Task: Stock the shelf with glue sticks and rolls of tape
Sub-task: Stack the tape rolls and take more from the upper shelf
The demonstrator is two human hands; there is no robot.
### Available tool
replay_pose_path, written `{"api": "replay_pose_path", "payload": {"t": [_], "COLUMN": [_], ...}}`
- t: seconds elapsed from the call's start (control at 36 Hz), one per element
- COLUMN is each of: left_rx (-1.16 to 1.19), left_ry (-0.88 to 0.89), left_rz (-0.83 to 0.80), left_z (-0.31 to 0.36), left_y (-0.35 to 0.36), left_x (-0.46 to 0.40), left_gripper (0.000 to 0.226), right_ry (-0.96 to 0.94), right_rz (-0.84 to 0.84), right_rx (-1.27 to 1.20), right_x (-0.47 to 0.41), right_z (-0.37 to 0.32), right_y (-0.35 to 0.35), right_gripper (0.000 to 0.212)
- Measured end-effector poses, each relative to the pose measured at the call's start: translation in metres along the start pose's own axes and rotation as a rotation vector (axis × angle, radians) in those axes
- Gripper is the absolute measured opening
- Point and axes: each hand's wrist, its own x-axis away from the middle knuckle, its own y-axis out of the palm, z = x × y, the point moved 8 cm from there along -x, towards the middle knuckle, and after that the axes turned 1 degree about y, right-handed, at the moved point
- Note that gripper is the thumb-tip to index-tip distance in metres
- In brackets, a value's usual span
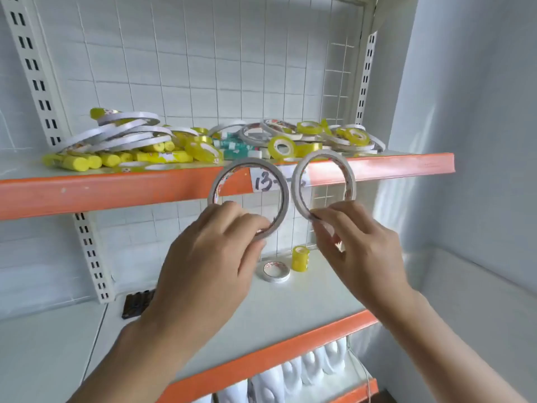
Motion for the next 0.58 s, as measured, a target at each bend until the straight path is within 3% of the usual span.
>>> {"api": "replay_pose_path", "payload": {"t": [0.28,0.44,0.58], "left_rx": [0.003,0.021,0.024], "left_ry": [-0.113,-0.291,-0.432], "left_rz": [-0.204,-0.459,-0.613], "left_z": [-0.030,-0.059,-0.075], "left_y": [0.082,0.163,0.225], "left_x": [0.066,0.104,0.139], "left_gripper": [0.012,0.017,0.016], "right_ry": [0.129,0.231,0.284], "right_rz": [-0.206,-0.427,-0.566], "right_rx": [-0.005,0.032,0.018], "right_x": [0.091,0.143,0.186], "right_z": [0.013,0.046,0.079], "right_y": [0.055,0.128,0.176], "right_gripper": [0.017,0.027,0.014]}}
